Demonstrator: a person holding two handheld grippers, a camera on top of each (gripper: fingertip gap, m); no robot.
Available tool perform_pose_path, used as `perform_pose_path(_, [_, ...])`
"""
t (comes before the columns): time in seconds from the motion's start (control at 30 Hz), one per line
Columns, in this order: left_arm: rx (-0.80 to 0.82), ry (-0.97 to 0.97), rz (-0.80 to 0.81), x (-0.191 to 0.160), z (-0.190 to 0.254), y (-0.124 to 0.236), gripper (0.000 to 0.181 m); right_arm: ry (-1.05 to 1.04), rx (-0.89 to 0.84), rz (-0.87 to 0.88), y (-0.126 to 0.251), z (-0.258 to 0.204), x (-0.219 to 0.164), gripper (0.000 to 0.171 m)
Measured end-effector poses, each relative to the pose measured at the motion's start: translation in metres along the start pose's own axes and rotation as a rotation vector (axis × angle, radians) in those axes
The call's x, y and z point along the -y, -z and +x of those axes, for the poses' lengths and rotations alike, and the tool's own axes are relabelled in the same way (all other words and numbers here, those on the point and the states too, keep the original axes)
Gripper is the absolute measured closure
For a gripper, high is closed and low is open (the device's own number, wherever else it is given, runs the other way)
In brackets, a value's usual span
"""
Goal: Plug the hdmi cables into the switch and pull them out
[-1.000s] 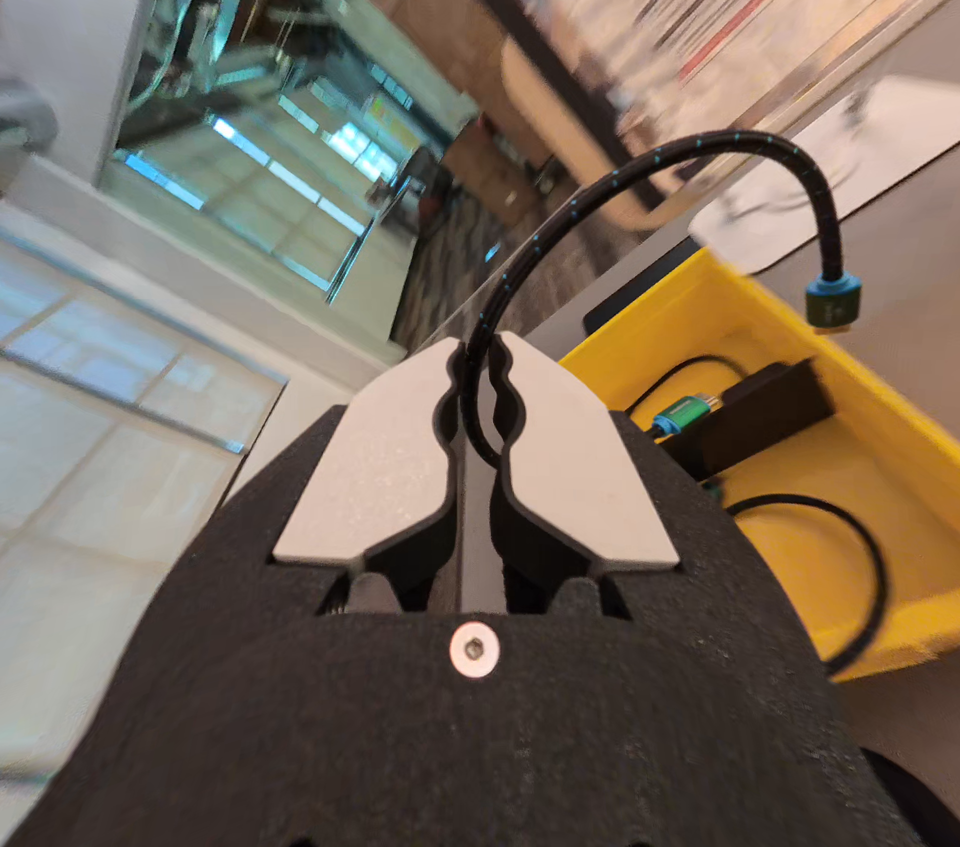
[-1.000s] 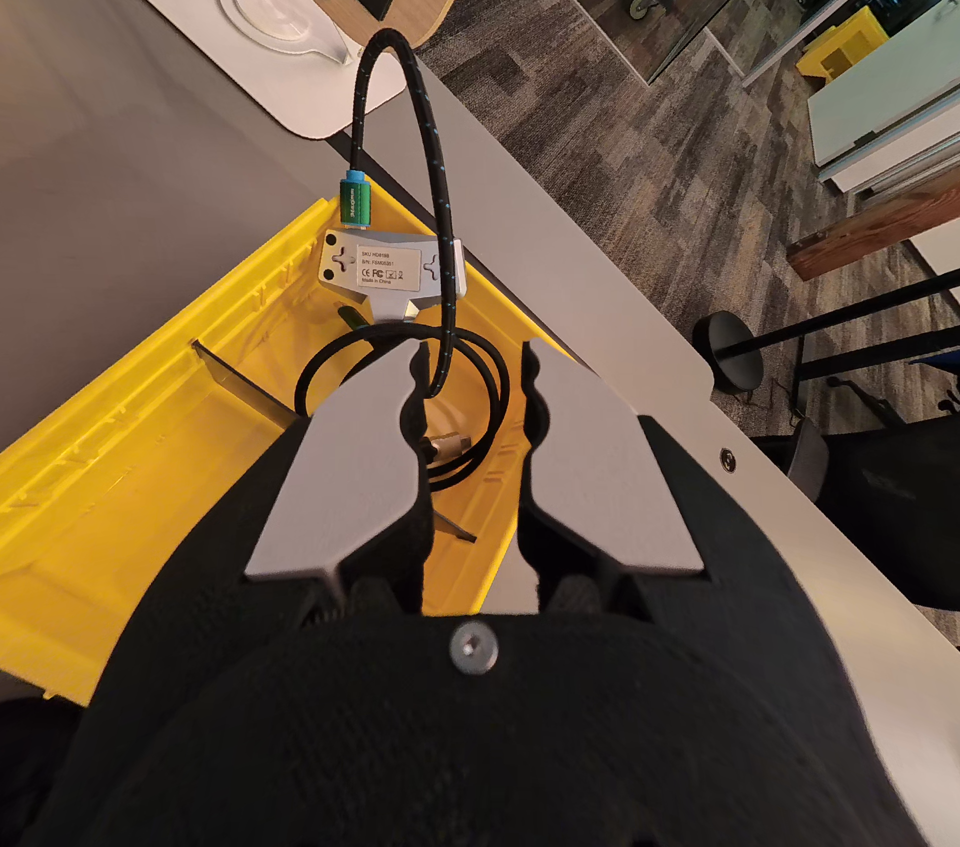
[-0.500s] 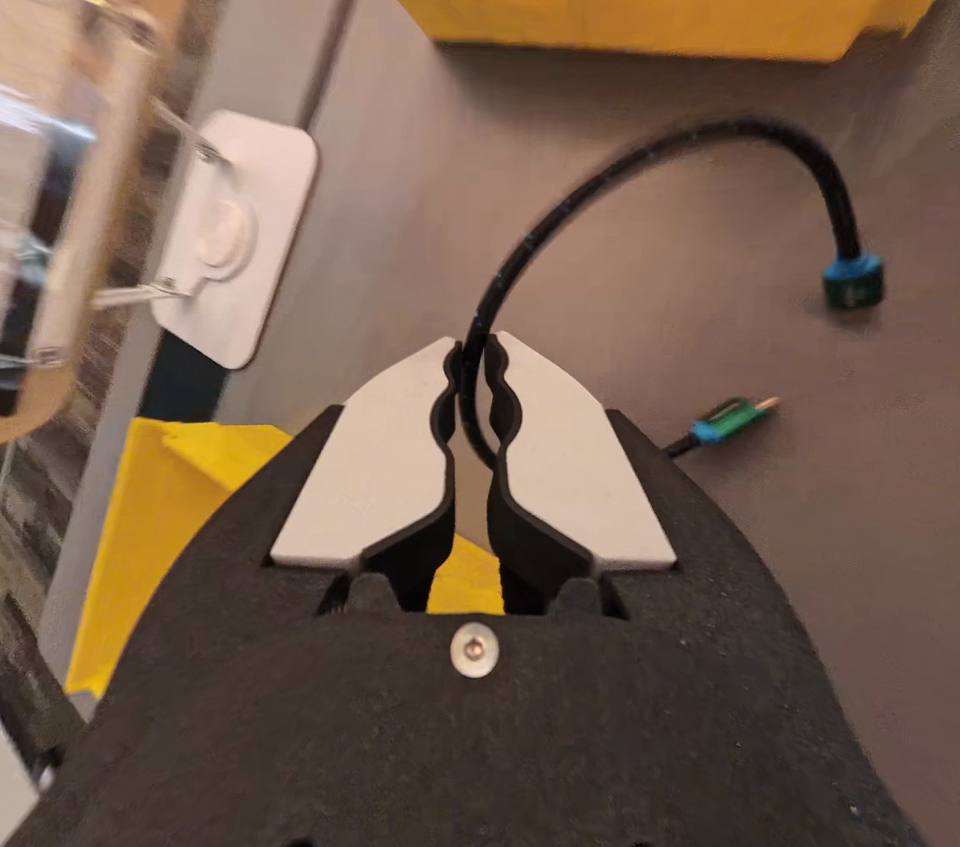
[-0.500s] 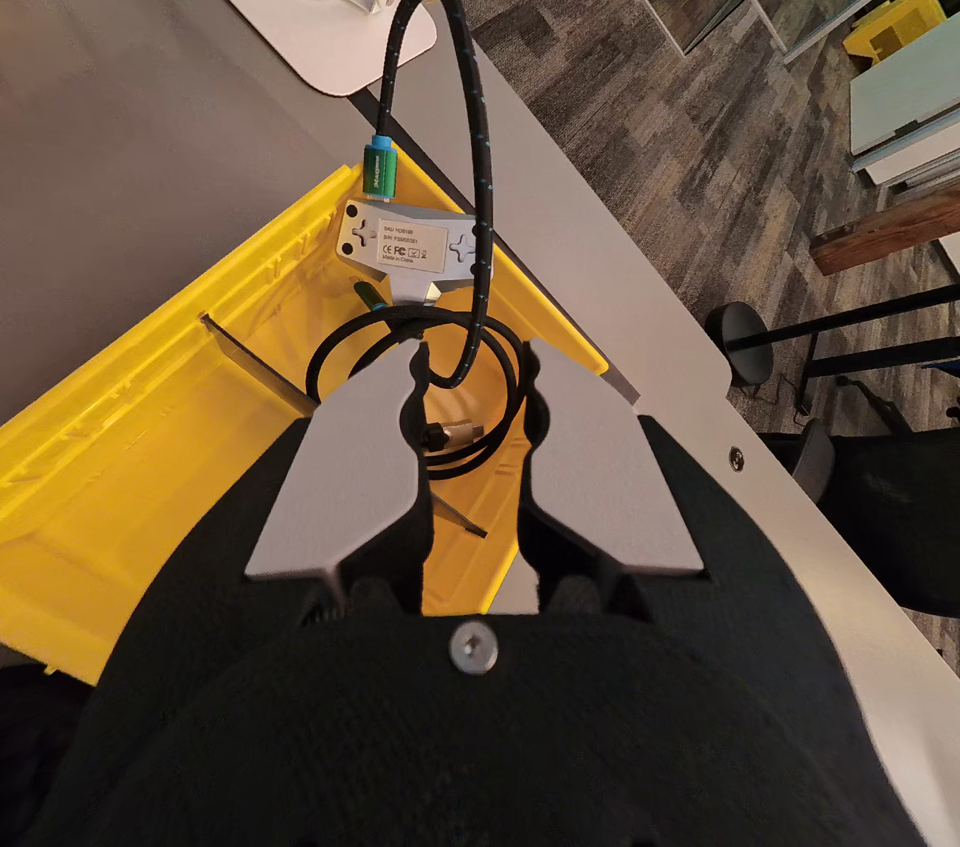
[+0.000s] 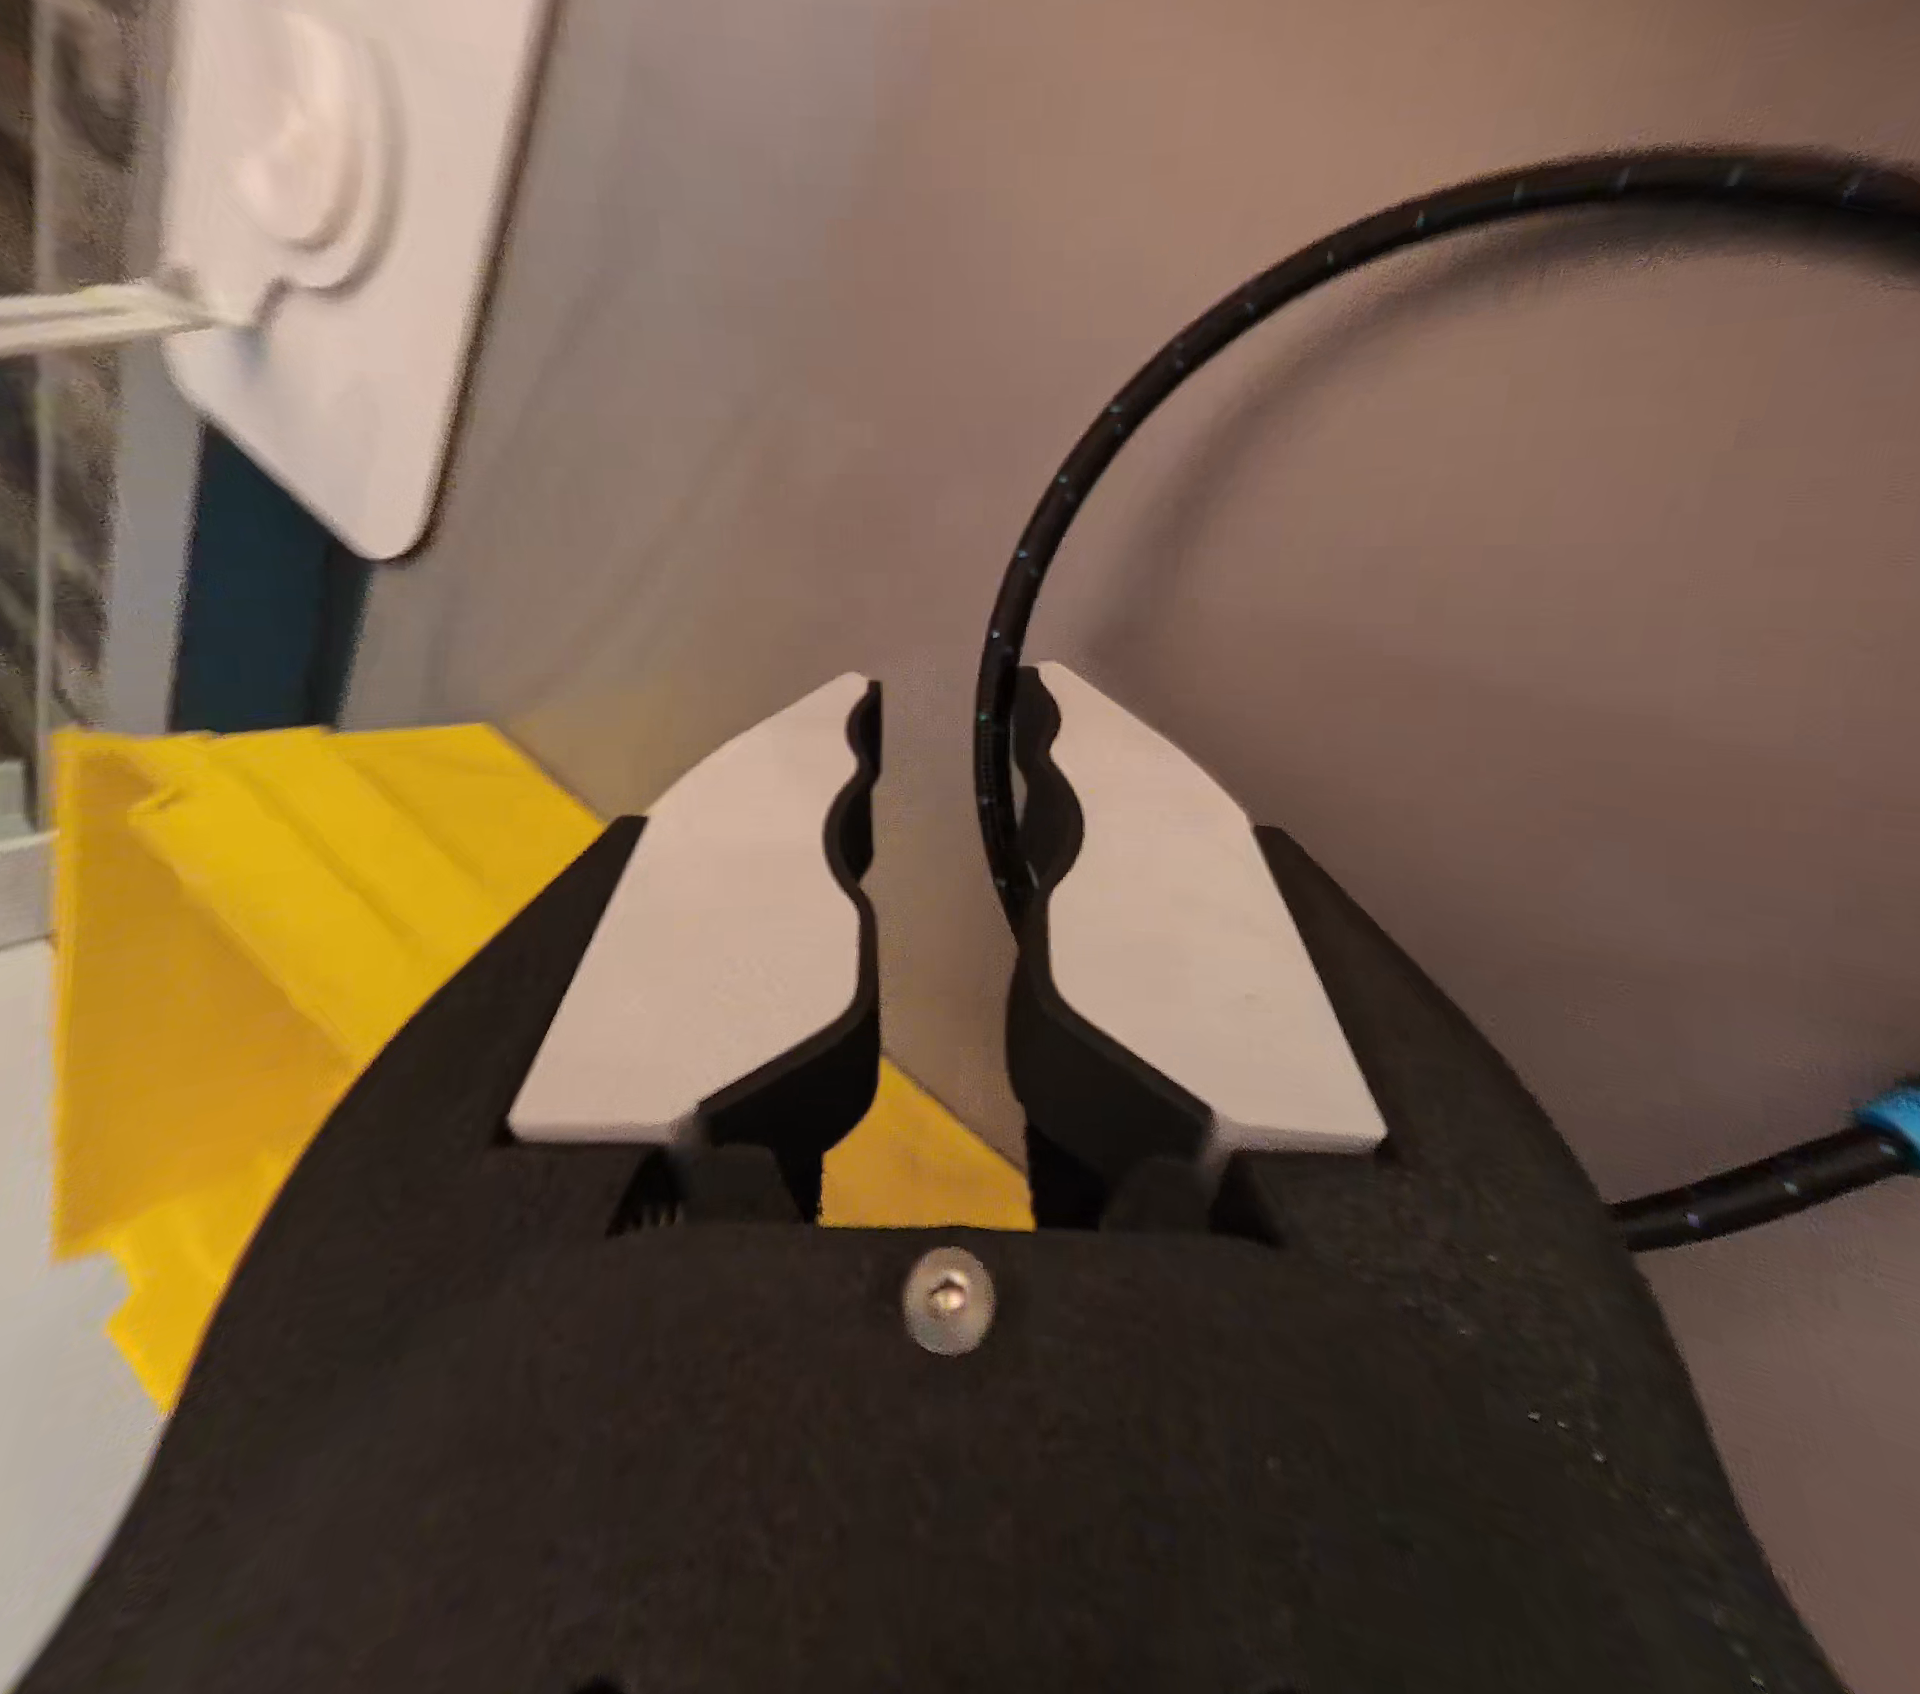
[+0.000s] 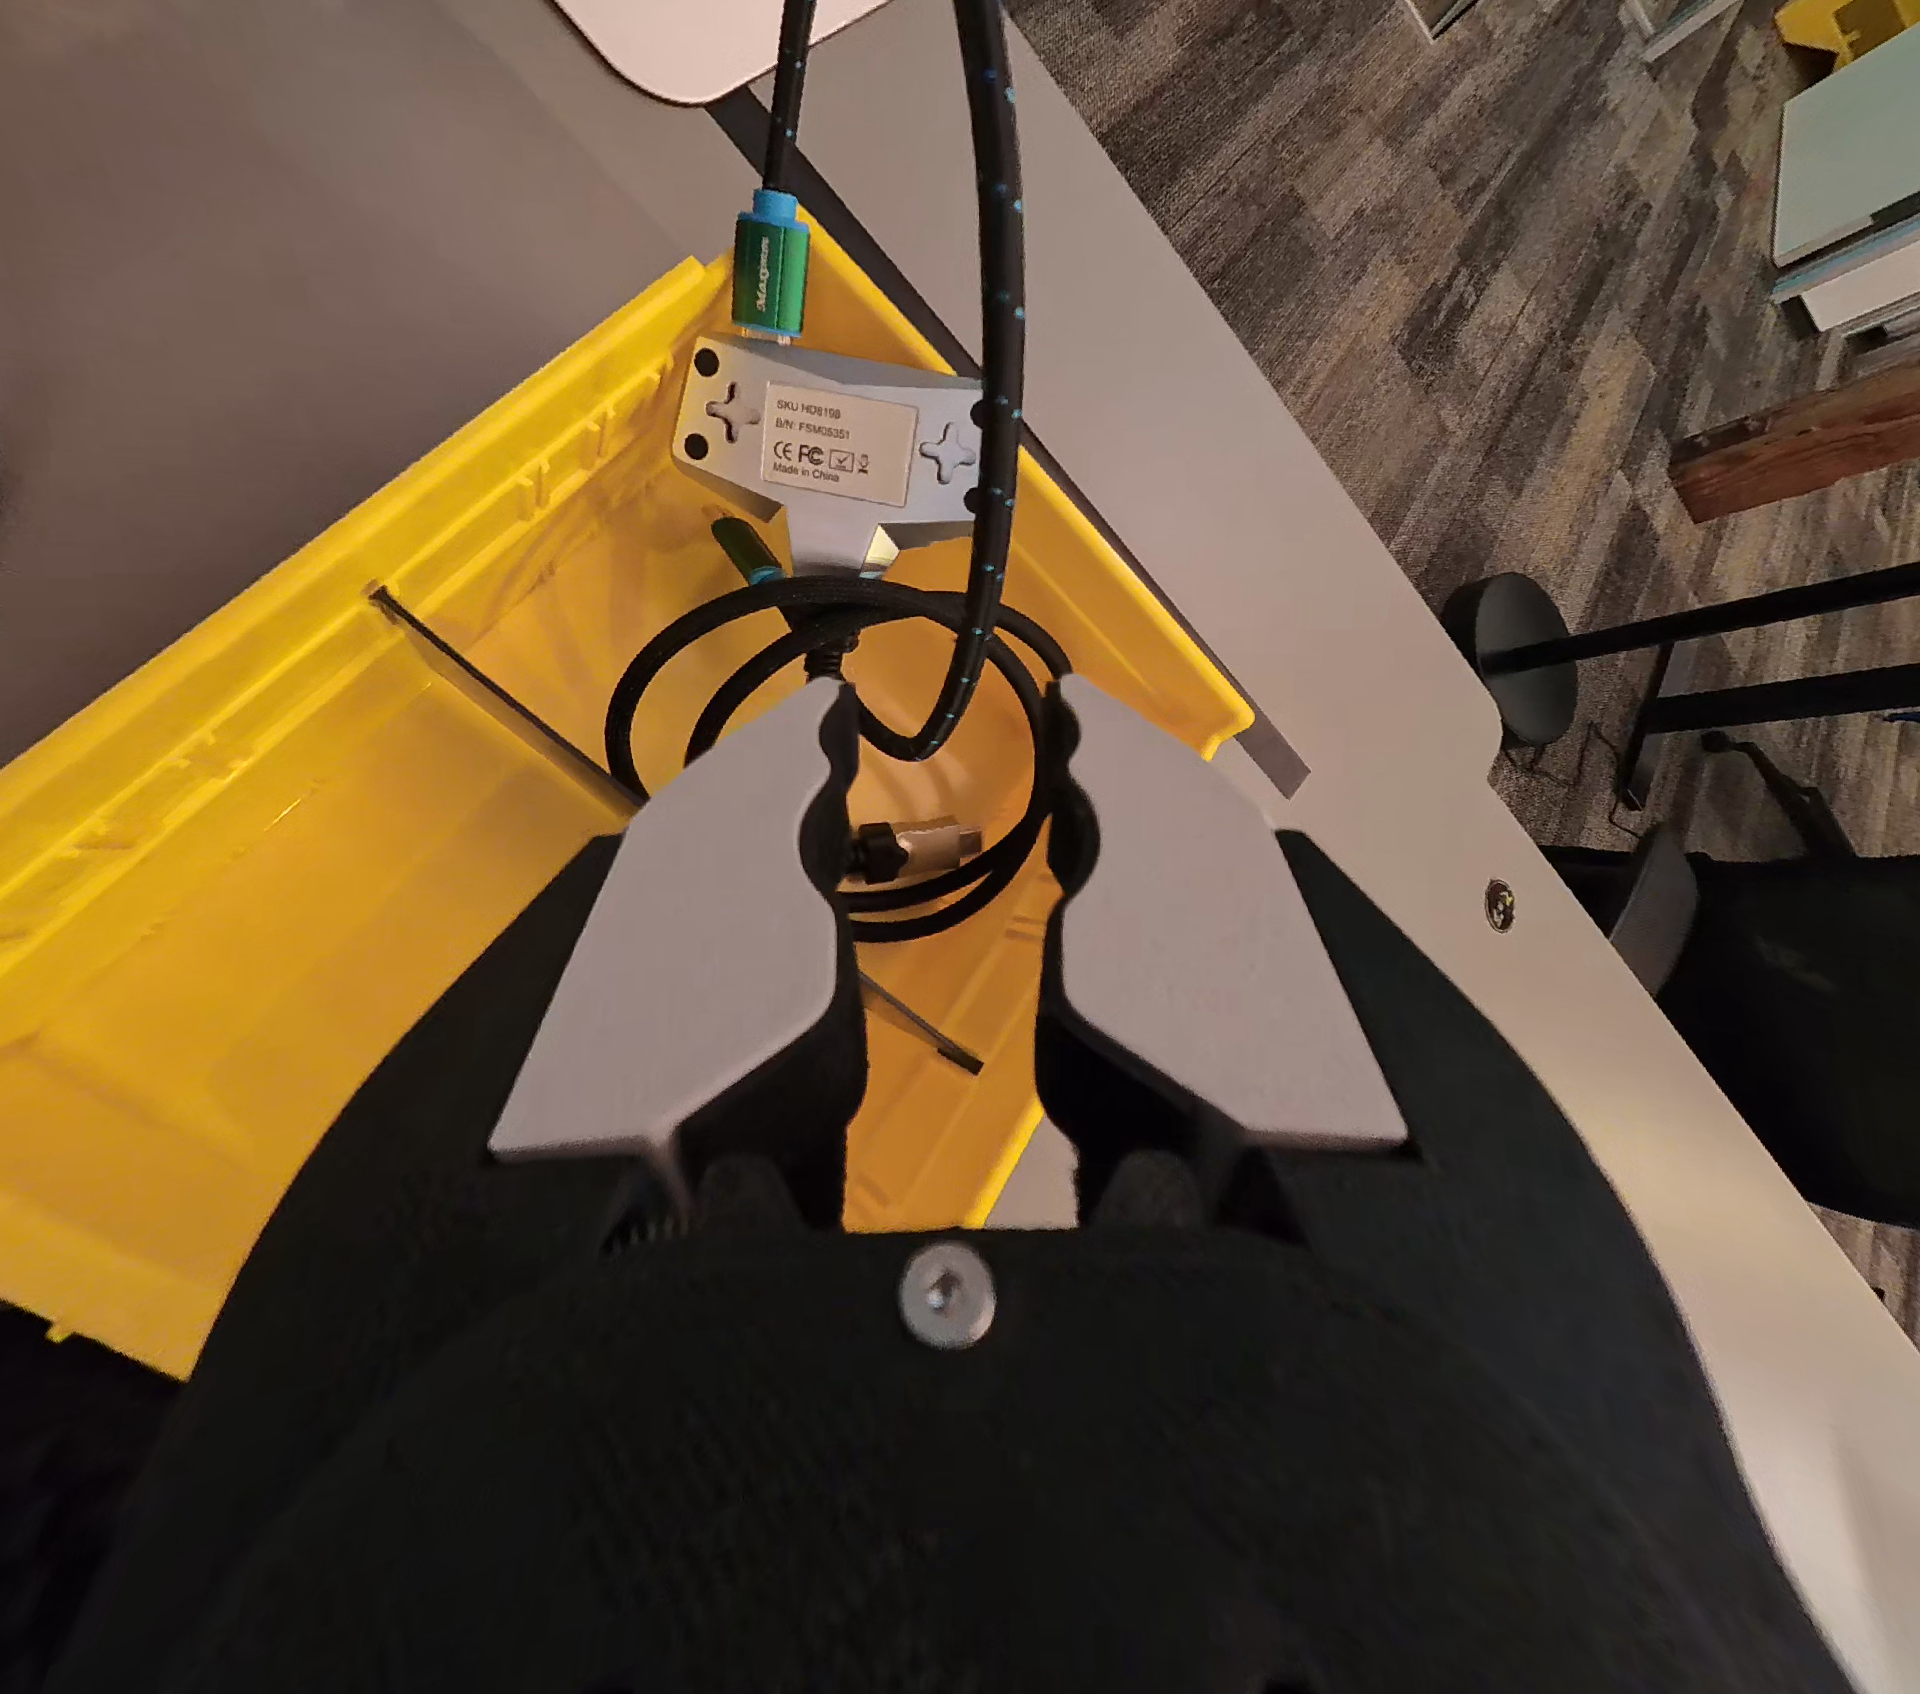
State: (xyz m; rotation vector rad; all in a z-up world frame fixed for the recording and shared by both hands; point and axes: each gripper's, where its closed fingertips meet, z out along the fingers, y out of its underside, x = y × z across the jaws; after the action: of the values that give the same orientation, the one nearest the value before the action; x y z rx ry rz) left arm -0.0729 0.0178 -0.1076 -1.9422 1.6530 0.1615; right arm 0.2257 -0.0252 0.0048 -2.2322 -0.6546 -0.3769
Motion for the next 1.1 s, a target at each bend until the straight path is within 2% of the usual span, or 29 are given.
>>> perform_pose_path(0.1, [-0.019,0.155,0.179,0.009,-0.031,0.047,0.153,-0.025,-0.007,-0.003,0.0,0.006,-0.005,0.137])
perform_pose_path(0.13, [-0.074,0.206,0.267,0.013,-0.035,0.063,0.153,-0.035,-0.008,-0.001,0.0,0.009,-0.007,0.137])
perform_pose_path(0.2, [-0.287,0.258,0.379,0.014,-0.026,0.089,0.149,-0.056,-0.016,0.001,0.0,0.014,-0.01,0.137])
perform_pose_path(0.23, [-0.379,0.266,0.373,0.009,-0.023,0.098,0.149,-0.063,-0.018,0.0,0.001,0.015,-0.012,0.137])
perform_pose_path(0.27, [-0.393,0.282,0.337,-0.001,-0.031,0.101,0.149,-0.067,-0.022,-0.002,0.001,0.017,-0.014,0.137])
perform_pose_path(0.3, [-0.326,0.308,0.287,-0.013,-0.051,0.101,0.149,-0.07,-0.03,-0.002,0.002,0.019,-0.016,0.137])
perform_pose_path(0.37, [-0.133,0.272,0.188,-0.037,-0.098,0.099,0.147,-0.081,-0.041,0.001,0.005,0.022,-0.017,0.137])
perform_pose_path(0.43, [-0.079,0.161,0.092,-0.059,-0.128,0.091,0.154,-0.084,-0.054,0.009,0.008,0.024,-0.016,0.137])
perform_pose_path(0.5, [-0.158,0.109,-0.04,-0.085,-0.142,0.072,0.155,-0.083,-0.062,0.009,0.01,0.025,-0.016,0.137])
perform_pose_path(0.6, [-0.359,-0.033,-0.152,-0.12,-0.137,0.044,0.15,-0.062,-0.071,0.012,0.011,0.025,-0.015,0.137])
perform_pose_path(0.67, [-0.339,-0.122,-0.205,-0.144,-0.15,0.026,0.158,-0.057,-0.081,0.001,0.009,0.025,-0.016,0.137])
perform_pose_path(0.87, [-0.434,-0.217,-0.114,-0.148,-0.15,0.008,0.156,-0.015,-0.109,-0.068,0.0,0.025,-0.025,0.137])
perform_pose_path(1.1, [-0.546,-0.368,-0.176,-0.17,-0.138,-0.015,0.147,0.019,-0.153,-0.109,-0.008,0.027,-0.022,0.137])
